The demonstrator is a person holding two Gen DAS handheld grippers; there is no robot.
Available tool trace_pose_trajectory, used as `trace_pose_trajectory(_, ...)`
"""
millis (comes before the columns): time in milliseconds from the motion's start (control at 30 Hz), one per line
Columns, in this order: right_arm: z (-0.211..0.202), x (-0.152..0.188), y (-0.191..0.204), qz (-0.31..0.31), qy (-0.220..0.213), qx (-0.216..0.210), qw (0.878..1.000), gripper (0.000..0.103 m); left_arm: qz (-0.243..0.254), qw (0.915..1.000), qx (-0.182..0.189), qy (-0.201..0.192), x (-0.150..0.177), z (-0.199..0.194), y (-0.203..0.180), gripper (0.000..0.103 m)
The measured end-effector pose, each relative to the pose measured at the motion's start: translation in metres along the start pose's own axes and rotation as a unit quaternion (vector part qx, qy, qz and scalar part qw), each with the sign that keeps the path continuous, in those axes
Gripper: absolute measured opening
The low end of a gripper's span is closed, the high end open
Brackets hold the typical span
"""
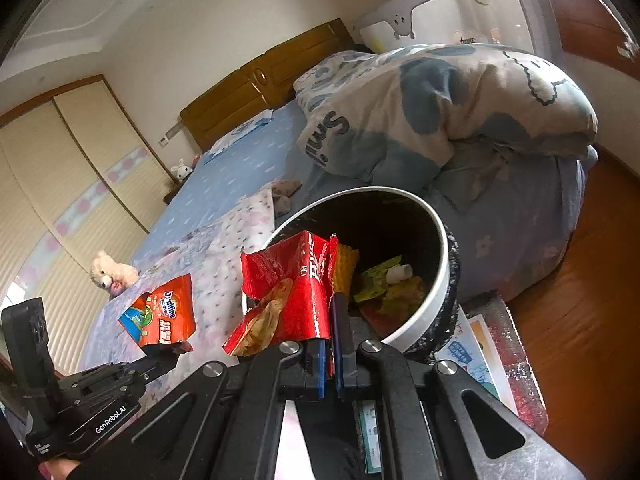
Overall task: Collect trash
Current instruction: 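Hold the candy wrapper and red packet above the bin opening with both tools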
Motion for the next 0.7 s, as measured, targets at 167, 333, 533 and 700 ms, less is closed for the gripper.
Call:
trace_pose_trajectory(167, 0.000, -0.002, -0.005, 0.001, -0.002, 0.001, 1.000, 0.003, 0.009, 1.0000, 0.000, 0.000, -0.003, 0.004, -0.011, 0.001)
trace_pose_trajectory(333, 0.001, -0.005, -0.006, -0.003, -0.002, 0.001, 1.000, 0.003, 0.017, 0.9999, 0.002, -0.001, -0.007, 0.007, -0.020, 0.001)
trace_pose_trajectory(533, 0.003, -0.009, -0.008, -0.008, -0.002, 0.003, 1.000, 0.003, 0.023, 0.9997, 0.001, -0.002, -0.012, 0.011, -0.027, 0.001)
trace_pose_trajectory(700, 0.005, -0.014, -0.013, -0.008, -0.001, 0.005, 1.000, 0.003, 0.025, 0.9997, 0.001, -0.003, -0.016, 0.014, -0.031, 0.001)
Point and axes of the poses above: each gripper's, at about its wrist camera, not at the fingertips, and z roughly the way its jaws point, y to its left, x to its underside, the point moved 4 cm from there along z, roughly the way its jaws point, and after that the axes turned 15 degrees about -z, right-handed, at the moved point
